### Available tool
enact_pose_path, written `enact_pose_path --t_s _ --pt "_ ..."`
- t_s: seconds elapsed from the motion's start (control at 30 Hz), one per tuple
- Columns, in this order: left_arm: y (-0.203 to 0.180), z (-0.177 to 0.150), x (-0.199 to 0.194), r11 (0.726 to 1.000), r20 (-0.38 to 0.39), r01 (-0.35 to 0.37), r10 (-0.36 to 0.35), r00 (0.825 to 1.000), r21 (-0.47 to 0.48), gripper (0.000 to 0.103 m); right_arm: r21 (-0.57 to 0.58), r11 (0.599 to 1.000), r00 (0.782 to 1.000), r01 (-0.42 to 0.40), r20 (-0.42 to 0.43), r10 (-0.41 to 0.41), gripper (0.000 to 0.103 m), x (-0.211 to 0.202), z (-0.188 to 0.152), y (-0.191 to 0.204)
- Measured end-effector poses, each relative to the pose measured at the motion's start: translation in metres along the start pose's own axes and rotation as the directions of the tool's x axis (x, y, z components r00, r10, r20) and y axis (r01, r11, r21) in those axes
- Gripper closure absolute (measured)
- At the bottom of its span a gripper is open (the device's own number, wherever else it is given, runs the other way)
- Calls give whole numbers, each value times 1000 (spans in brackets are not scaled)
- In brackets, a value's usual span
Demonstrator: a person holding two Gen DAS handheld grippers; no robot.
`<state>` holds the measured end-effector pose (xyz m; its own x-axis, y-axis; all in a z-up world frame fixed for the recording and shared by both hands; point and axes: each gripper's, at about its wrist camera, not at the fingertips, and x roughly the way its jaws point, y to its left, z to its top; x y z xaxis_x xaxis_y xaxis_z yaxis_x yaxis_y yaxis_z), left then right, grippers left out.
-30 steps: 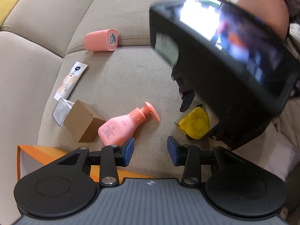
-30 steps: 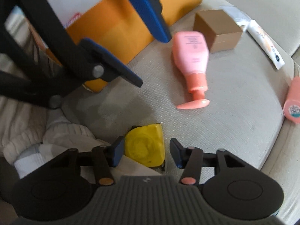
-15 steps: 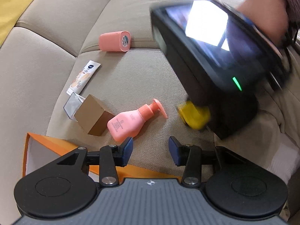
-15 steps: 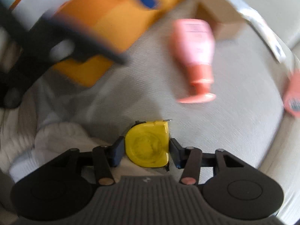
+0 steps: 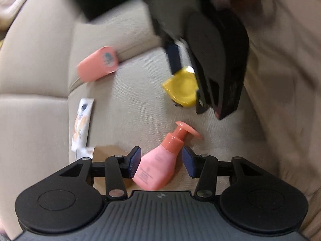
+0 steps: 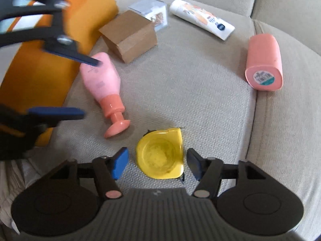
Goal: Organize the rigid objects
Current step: 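Grasp the yellow tape measure with the right tool while the left tool grasps the pink pump bottle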
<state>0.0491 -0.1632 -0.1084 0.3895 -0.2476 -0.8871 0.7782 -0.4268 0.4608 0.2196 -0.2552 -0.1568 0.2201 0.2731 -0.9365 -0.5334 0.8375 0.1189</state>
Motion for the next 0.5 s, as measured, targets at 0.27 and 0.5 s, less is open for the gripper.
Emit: enact_pose_path --t_s 0.27,0.5 --pt "-24 1 32 986 -39 -28 35 999 165 51 -17 997 997 -71 7 71 35 -7 7 -4" --pt "-16 3 36 996 -38 7 -3 999 94 66 -9 995 995 -95 3 95 38 -13 4 -1"
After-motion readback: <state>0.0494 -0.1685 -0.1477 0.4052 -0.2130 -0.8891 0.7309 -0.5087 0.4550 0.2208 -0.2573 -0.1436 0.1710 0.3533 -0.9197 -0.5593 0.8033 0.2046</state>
